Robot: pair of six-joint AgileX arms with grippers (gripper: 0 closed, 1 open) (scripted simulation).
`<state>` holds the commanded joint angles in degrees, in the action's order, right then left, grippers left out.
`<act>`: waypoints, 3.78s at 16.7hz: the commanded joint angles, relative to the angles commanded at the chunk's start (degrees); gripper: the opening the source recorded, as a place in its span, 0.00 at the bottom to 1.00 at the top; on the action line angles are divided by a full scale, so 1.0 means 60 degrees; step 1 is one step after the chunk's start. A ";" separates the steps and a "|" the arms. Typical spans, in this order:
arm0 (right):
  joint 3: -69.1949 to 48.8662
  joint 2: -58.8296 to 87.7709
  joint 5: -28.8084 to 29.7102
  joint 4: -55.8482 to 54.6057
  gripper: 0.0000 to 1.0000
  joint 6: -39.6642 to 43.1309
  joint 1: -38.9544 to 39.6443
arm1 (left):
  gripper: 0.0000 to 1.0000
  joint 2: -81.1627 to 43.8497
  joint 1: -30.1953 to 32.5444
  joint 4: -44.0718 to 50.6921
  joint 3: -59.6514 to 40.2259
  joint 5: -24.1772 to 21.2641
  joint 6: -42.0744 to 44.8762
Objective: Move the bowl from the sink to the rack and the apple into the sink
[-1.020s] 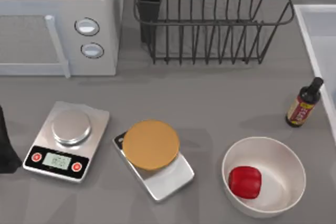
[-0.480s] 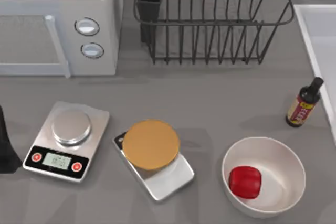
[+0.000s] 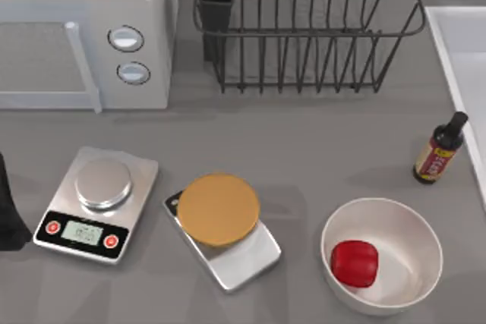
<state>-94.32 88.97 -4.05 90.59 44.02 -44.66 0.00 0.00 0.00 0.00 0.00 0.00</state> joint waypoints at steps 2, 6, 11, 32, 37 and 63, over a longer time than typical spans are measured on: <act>0.0166 -0.0280 -0.0021 0.0198 0.00 0.0143 -0.0139 | 1.00 0.0000 0.0000 0.0000 0.0000 0.0000 0.0000; 0.0137 -0.0258 -0.0017 0.0185 0.00 0.0118 -0.0094 | 1.00 0.0000 0.0000 0.0000 0.0000 0.0000 0.0000; -0.0059 -0.0144 0.0557 -0.0783 0.00 -0.0578 0.0899 | 1.00 0.0000 0.0000 0.0000 0.0000 0.0000 0.0000; -0.0092 0.1100 0.8321 -1.4695 0.00 -0.7451 1.4754 | 1.00 0.0000 0.0000 0.0000 0.0000 0.0000 0.0000; -0.0077 0.1073 0.8527 -1.5044 0.00 -0.7556 1.5034 | 1.00 0.0000 0.0000 0.0000 0.0000 0.0000 0.0000; 0.2991 0.4696 0.7027 -2.1790 0.23 -0.7507 1.3478 | 1.00 0.0000 0.0000 0.0000 0.0000 0.0000 0.0000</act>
<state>-76.38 117.14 38.11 -40.15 -1.02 36.21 0.00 0.00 0.00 0.00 0.00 0.00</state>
